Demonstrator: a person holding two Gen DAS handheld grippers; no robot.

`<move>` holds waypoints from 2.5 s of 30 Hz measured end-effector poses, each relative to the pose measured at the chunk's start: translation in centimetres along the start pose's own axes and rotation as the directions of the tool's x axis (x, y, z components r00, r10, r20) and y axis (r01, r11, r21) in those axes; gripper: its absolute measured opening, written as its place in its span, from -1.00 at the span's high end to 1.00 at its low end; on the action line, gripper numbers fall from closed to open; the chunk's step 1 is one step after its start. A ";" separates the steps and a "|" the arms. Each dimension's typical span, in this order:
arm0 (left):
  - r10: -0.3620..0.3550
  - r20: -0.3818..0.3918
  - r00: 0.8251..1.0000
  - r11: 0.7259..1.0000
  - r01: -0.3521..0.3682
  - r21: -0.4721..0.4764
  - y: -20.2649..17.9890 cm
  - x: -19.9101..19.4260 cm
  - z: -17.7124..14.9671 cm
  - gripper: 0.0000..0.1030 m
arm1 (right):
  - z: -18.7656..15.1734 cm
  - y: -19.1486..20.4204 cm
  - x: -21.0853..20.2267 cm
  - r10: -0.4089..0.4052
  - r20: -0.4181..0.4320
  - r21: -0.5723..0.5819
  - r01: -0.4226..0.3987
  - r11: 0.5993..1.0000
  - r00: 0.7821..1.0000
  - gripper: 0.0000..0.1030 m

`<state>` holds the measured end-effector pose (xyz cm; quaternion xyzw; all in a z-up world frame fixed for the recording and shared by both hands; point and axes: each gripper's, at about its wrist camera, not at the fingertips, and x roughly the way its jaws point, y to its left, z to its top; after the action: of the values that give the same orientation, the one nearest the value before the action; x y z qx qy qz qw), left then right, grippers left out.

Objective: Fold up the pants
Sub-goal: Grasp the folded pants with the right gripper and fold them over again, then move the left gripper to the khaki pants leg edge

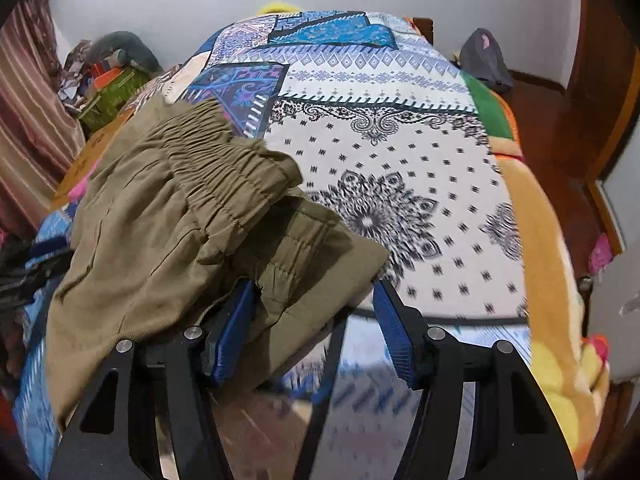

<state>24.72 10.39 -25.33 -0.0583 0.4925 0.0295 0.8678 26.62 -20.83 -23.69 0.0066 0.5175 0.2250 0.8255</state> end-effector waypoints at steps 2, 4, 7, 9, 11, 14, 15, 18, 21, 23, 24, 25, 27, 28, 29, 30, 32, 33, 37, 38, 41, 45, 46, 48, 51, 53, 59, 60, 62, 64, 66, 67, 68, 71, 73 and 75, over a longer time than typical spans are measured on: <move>0.011 0.018 1.000 1.000 -0.012 0.012 0.4 -0.9 0.0 -0.32 | 0.0 -0.3 -1.0 -0.001 0.014 0.007 0.001 1.000 1.000 -0.12; 0.058 0.050 0.997 0.996 -0.061 0.069 0.6 -1.8 0.1 -0.19 | -0.2 -0.4 -2.1 -0.003 0.042 0.010 0.002 1.000 0.999 -0.12; 0.072 0.078 0.994 0.991 -0.080 0.106 1.1 -2.8 1.1 0.16 | -0.6 0.2 -4.6 0.037 0.087 0.005 -0.037 0.999 0.996 -0.12; 0.034 0.092 0.995 0.993 -0.044 0.112 1.5 -3.2 2.0 0.62 | -0.8 1.1 -6.1 0.039 0.114 -0.015 -0.038 0.999 0.993 -0.12; 0.002 0.096 0.995 0.992 -0.014 0.126 1.6 -3.2 2.8 0.69 | -1.1 2.4 -7.5 0.061 0.138 -0.030 -0.057 0.998 0.989 -0.12; -0.031 0.101 0.994 0.988 0.015 0.154 0.8 -2.6 3.6 0.69 | -1.7 4.7 -8.2 0.120 0.149 -0.037 -0.116 0.993 0.982 -0.12; -0.041 0.089 0.995 0.987 0.026 0.156 0.5 -2.1 3.9 0.69 | -2.0 5.5 -8.1 0.133 0.143 -0.046 -0.128 0.991 0.981 -0.12; -0.046 0.048 0.998 0.987 0.038 0.159 -0.3 -0.5 4.1 0.69 | -2.7 7.5 -6.4 0.152 0.111 -0.076 -0.144 0.987 0.982 -0.12; -0.032 0.009 0.999 0.986 0.030 0.162 -0.7 1.2 3.9 0.69 | -3.1 7.5 -3.3 0.164 0.035 -0.058 -0.162 0.985 0.986 -0.12; -0.021 0.002 1.000 0.985 0.021 0.172 -0.8 1.8 3.5 0.69 | -2.9 6.8 -2.5 0.175 0.029 -0.051 -0.173 0.984 0.984 -0.11; -0.014 0.005 1.000 0.984 0.013 0.179 -0.9 1.8 3.3 0.68 | -2.5 6.5 -2.2 0.165 0.023 -0.057 -0.163 0.985 0.986 -0.08; -0.008 0.007 1.000 0.983 0.006 0.184 -1.0 1.8 3.2 0.68 | -2.1 6.3 -2.0 0.145 0.017 -0.074 -0.143 0.987 0.989 -0.08; 0.002 0.008 1.000 0.981 -0.004 0.192 -1.2 1.7 3.0 0.68 | -1.4 5.9 -1.3 0.116 -0.007 -0.121 -0.116 0.986 0.993 -0.07; 0.002 0.002 1.000 0.982 -0.003 0.188 -1.3 1.7 3.0 0.68 | -1.1 5.7 -1.0 0.116 -0.017 -0.128 -0.117 0.985 0.993 -0.06; 0.002 -0.003 1.000 0.983 -0.001 0.184 -1.3 1.7 2.9 0.68 | -0.9 5.7 -0.8 0.109 -0.025 -0.144 -0.112 0.983 0.994 -0.05; 0.004 -0.007 1.000 0.983 -0.003 0.183 -1.4 1.7 2.9 0.66 | -0.7 5.6 -0.5 0.098 -0.030 -0.168 -0.102 0.981 0.995 -0.04; 0.027 -0.002 1.000 0.982 -0.026 0.185 -1.7 1.7 2.8 0.60 | 0.0 5.3 0.4 0.079 -0.036 -0.198 -0.085 0.977 0.996 -0.04; 0.035 0.000 0.999 0.982 -0.034 0.188 -1.9 1.6 2.7 0.58 | 0.2 5.0 0.6 0.079 -0.041 -0.202 -0.086 0.976 0.996 -0.04; 0.047 0.006 0.999 0.981 -0.047 0.187 -2.3 1.7 2.7 0.39 | 1.5 3.4 1.9 0.024 -0.041 -0.228 -0.032 0.973 0.999 -0.04; 0.059 0.013 0.998 0.981 -0.060 0.185 -2.4 1.7 2.7 0.17 | 1.8 3.1 2.2 0.016 -0.044 -0.226 -0.026 0.974 0.999 -0.04; 0.062 0.019 0.998 0.987 -0.064 0.145 -2.0 2.2 2.8 -0.37 | 3.0 1.8 3.5 -0.020 -0.049 -0.215 0.009 0.977 0.999 -0.04; -0.016 -0.019 1.000 0.999 0.017 0.050 -0.4 2.9 3.5 -0.46 | 4.8 1.1 4.7 -0.055 -0.046 -0.219 0.043 0.975 0.997 -0.05; -0.014 -0.019 1.000 0.999 0.015 0.039 -0.1 2.9 3.7 -0.46 | 5.2 1.1 4.8 -0.071 -0.040 -0.228 0.060 0.972 0.997 -0.05; 0.004 -0.007 1.000 0.999 -0.004 0.035 0.4 2.5 4.0 -0.39 | 5.4 1.1 4.4 -0.073 -0.039 -0.227 0.062 0.972 0.997 -0.05; 0.020 0.050 0.999 0.999 -0.022 0.039 1.2 0.6 5.2 -0.35 | 5.4 0.9 2.4 -0.069 0.021 -0.212 0.072 0.975 0.997 -0.05; 0.027 0.086 0.996 0.999 -0.029 0.028 1.6 -0.1 6.4 -0.34 | 5.6 0.7 1.5 -0.053 0.060 -0.194 0.064 0.979 0.997 -0.05; 0.050 0.099 0.994 0.994 -0.060 0.095 0.2 3.2 11.9 -0.34 | 6.8 0.9 1.9 -0.012 0.080 -0.146 0.023 0.989 0.997 -0.05; 0.065 0.089 0.994 0.991 -0.074 0.108 -0.3 4.3 12.5 -0.34 | 7.0 1.3 2.5 -0.010 0.076 -0.152 0.021 0.988 0.997 -0.05; 0.075 0.068 0.995 0.987 -0.084 0.134 -1.0 6.5 13.5 -0.34 | 7.8 1.9 3.9 -0.007 0.057 -0.162 0.016 0.987 0.998 -0.05; 0.126 0.060 0.990 0.980 -0.133 0.149 -1.2 8.6 14.3 -0.34 | 8.1 2.3 4.9 -0.018 0.044 -0.182 0.026 0.983 0.999 -0.05; 0.157 0.054 0.986 0.978 -0.163 0.132 -0.4 10.0 14.9 -0.35 | 8.2 2.1 5.0 -0.017 0.049 -0.192 0.026 0.981 0.999 -0.05; 0.166 0.054 0.985 0.978 -0.172 0.115 0.2 10.1 15.1 -0.35 | 8.2 1.9 4.9 -0.012 0.047 -0.189 0.021 0.982 0.999 -0.05; 0.178 0.057 0.982 0.978 -0.183 0.098 0.8 10.2 15.2 -0.35 | 8.2 1.6 4.8 -0.013 0.046 -0.190 0.022 0.982 0.999 -0.05; 0.225 0.068 0.972 0.971 -0.230 0.070 3.0 9.8 15.3 -0.35 | 7.8 0.4 4.6 -0.057 0.043 -0.198 0.065 0.978 0.997 -0.06; 0.252 0.065 0.965 0.964 -0.257 0.069 4.5 9.2 14.9 -0.35 | 7.3 -0.2 4.2 -0.066 0.041 -0.194 0.073 0.978 0.997 -0.07; 0.272 0.067 0.960 0.958 -0.276 0.078 5.6 8.3 14.3 -0.35 | 7.1 -0.6 3.6 -0.088 0.043 -0.189 0.094 0.977 0.995 -0.07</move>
<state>40.56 17.74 -25.64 0.0492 0.4724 0.1296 0.8704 34.27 -18.41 -23.61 -0.0923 0.4789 0.2354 0.8407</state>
